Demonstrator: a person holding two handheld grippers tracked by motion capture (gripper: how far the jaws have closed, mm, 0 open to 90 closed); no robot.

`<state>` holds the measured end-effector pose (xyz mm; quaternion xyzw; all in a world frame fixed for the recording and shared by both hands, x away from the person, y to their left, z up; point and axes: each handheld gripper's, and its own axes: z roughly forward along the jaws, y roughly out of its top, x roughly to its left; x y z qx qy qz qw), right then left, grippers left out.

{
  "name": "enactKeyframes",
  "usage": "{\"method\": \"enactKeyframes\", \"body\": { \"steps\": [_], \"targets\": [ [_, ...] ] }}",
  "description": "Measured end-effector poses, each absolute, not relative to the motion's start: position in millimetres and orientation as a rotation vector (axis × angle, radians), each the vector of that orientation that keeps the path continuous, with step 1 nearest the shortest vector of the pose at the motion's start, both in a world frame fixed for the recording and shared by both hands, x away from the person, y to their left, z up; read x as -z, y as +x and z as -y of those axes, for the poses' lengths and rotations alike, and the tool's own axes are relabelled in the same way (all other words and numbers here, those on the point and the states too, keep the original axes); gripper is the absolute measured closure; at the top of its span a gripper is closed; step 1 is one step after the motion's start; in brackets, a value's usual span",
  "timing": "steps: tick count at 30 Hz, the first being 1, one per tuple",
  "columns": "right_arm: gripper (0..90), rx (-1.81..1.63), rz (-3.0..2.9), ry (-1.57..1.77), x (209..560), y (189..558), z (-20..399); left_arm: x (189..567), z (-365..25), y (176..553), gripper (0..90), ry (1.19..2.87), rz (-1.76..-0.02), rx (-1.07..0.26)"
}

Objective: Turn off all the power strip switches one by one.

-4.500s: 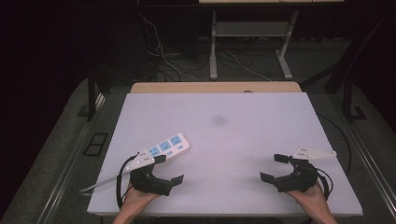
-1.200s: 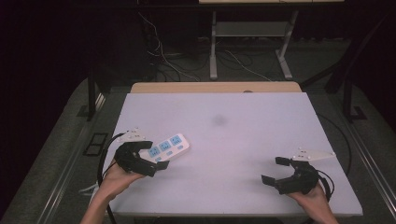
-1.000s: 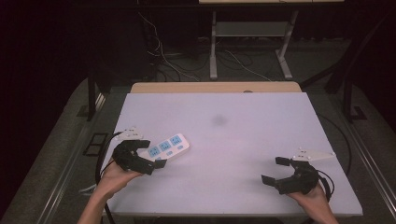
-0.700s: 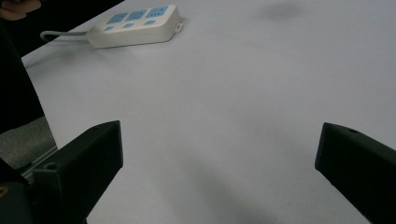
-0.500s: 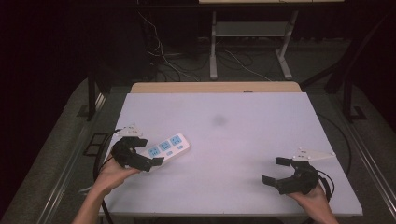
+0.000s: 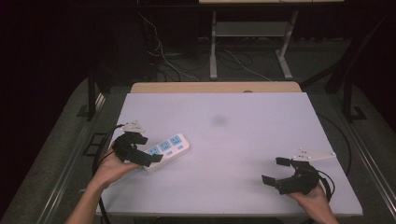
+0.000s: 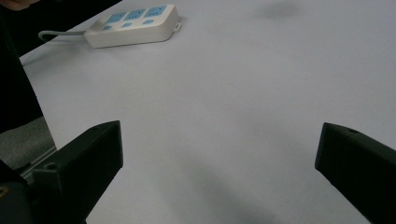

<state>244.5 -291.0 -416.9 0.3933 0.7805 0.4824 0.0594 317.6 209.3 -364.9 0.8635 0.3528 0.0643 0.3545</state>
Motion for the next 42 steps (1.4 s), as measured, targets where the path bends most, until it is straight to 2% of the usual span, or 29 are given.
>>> {"method": "enactKeyframes", "body": {
  "steps": [10,19,29,35,42],
  "targets": [
    [0.5,-1.457,-2.367,1.190,417,244,291,369,-207,324,22.4,2.276,-0.910,-0.157],
    [0.5,-1.456,-2.369,1.187,418,244,291,371,-205,326,54.6,2.325,-0.899,-0.180],
    [0.5,-1.455,-2.370,1.189,418,244,291,377,-201,330,79.8,2.371,-0.895,-0.170],
    [0.5,-1.455,-2.371,1.188,418,244,291,382,-198,332,87.9,2.412,-0.895,-0.160],
    [0.5,-1.455,-2.370,1.190,418,244,292,386,-194,333,88.7,2.450,-0.881,-0.157]
  ]
}}
